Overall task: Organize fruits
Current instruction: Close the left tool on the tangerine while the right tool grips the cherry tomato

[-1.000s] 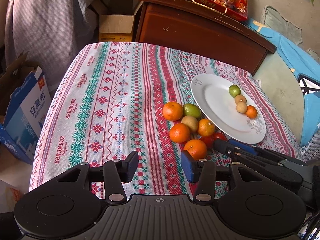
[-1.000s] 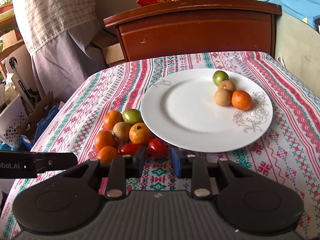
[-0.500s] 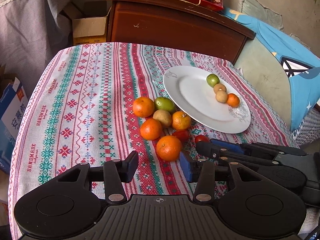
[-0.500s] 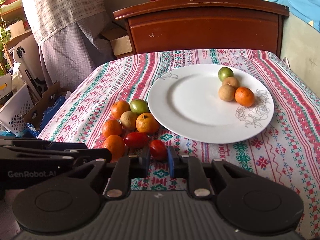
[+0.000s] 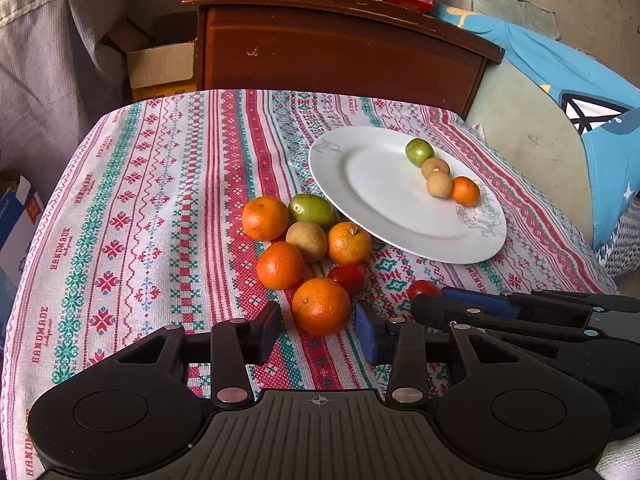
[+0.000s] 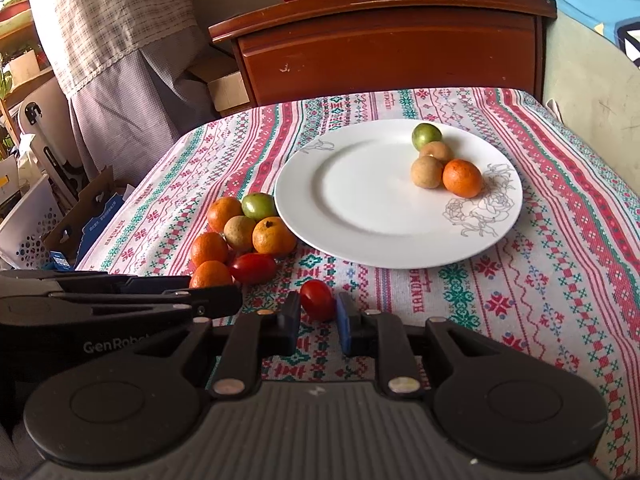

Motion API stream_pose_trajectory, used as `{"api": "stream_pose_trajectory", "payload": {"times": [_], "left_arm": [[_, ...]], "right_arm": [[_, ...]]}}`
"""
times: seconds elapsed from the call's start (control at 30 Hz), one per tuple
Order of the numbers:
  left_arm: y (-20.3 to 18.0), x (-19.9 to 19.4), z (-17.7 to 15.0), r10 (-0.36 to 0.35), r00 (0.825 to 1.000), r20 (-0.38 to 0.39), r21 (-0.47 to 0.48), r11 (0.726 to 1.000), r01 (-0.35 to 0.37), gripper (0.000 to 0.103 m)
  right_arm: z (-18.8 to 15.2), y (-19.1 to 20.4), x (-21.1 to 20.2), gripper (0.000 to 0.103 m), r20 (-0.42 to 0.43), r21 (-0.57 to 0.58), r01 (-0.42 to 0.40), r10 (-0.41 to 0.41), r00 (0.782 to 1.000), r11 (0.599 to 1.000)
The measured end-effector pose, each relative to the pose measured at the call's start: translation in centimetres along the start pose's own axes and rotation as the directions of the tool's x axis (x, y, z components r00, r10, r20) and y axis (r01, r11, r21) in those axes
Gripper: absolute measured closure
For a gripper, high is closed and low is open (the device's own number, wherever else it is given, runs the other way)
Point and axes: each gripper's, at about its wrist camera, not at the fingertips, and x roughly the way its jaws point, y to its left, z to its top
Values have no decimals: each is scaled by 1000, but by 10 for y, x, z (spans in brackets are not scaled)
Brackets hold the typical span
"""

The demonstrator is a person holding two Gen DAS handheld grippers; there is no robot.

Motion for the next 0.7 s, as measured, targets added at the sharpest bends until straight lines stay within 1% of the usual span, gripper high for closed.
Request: {"api": "stream_pose_trajectory", "payload": {"times": [0.07,0.23,0.47,0.7], "left_arm": [[-2,1,-1,-5,1000,0,11,1000,5,73],[-5,1,-2,-2,1000,9,37,999,2,74],[-6,-1,-4,7,1000,16,42,999,-8,75],[1,-15,-3,13,1000,23,6,1000,-13,75]], "right_arm": [[0,-1,0,83,1,-1,2,-2,1000,1000],[0,-1,2,83,6,2,6,-6,1000,1000],[0,0,1,85,6,0,8,-8,1000,1000],[3,6,-8,85,14,-2,-4,4,1000,1000]]}}
